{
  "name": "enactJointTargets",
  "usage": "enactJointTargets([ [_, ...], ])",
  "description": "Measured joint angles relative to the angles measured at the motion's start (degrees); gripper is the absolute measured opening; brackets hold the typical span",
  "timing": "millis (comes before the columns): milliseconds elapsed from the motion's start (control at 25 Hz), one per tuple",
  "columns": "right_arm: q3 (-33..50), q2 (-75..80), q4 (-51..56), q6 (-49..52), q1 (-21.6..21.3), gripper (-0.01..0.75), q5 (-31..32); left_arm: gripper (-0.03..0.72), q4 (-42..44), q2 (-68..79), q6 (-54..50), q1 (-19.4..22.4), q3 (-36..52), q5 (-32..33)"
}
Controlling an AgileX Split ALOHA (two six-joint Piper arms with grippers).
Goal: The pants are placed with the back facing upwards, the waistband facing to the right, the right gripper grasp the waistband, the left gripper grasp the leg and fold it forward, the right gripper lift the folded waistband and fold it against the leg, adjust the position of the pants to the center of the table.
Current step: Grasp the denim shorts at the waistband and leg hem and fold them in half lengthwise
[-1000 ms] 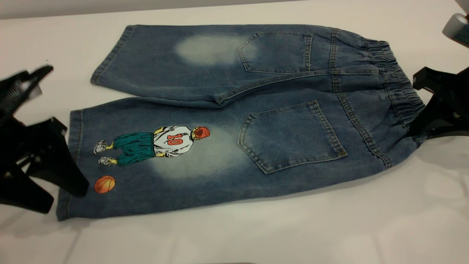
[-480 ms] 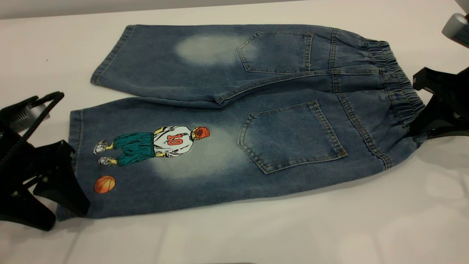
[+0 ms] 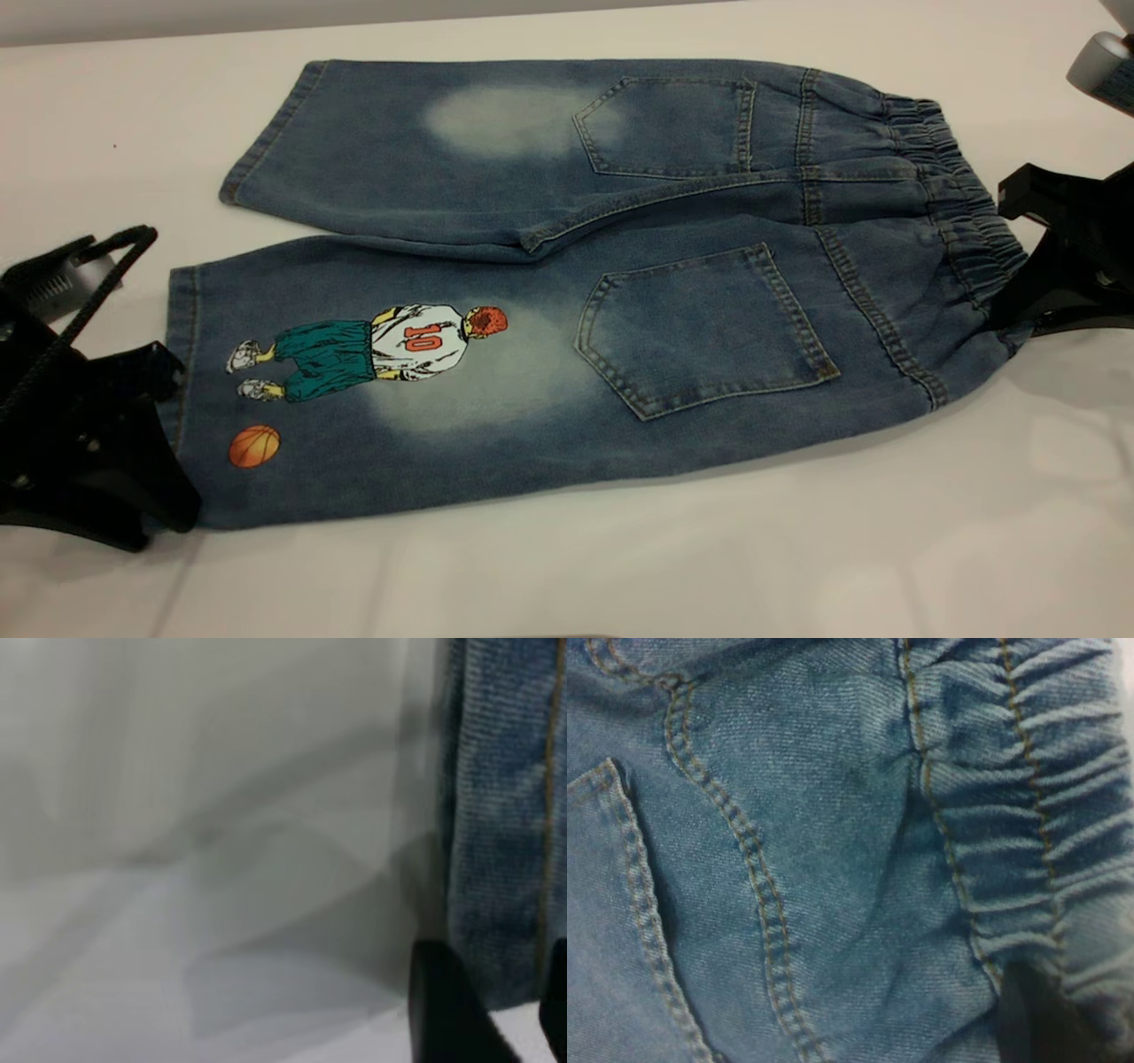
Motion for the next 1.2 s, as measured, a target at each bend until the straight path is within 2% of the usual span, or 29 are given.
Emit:
enactJointTargets([
  [120, 0.0, 0.0, 0.0, -0.2, 0.0, 0.038, 0.0, 0.203, -0.4, 0.9, 1.0, 0.0, -0.5, 1.7],
  [360, 0.0, 0.0, 0.0, -1.0, 0.0, 0.038, 0.1, 0.043, 0.2, 0.2, 4.0, 0.0, -4.3, 6.0],
  [560, 0.0, -3.0, -2.2, -0.8, 0.0, 0.038, 1.5, 0.036, 0.5, -7.3, 4.4, 0.0, -8.7, 12.6],
  [800, -0.2, -11.0, -8.7, 5.4, 0.0, 0.038, 8.1, 0.036, 0.8, -18.1, 4.4, 0.0, -12.7, 14.9],
  [1200, -12.6, -11.5, -14.4, 12.6, 0.0, 0.038, 11.4, 0.036, 0.3, -18.7, 4.5, 0.0, -21.1, 7.1],
])
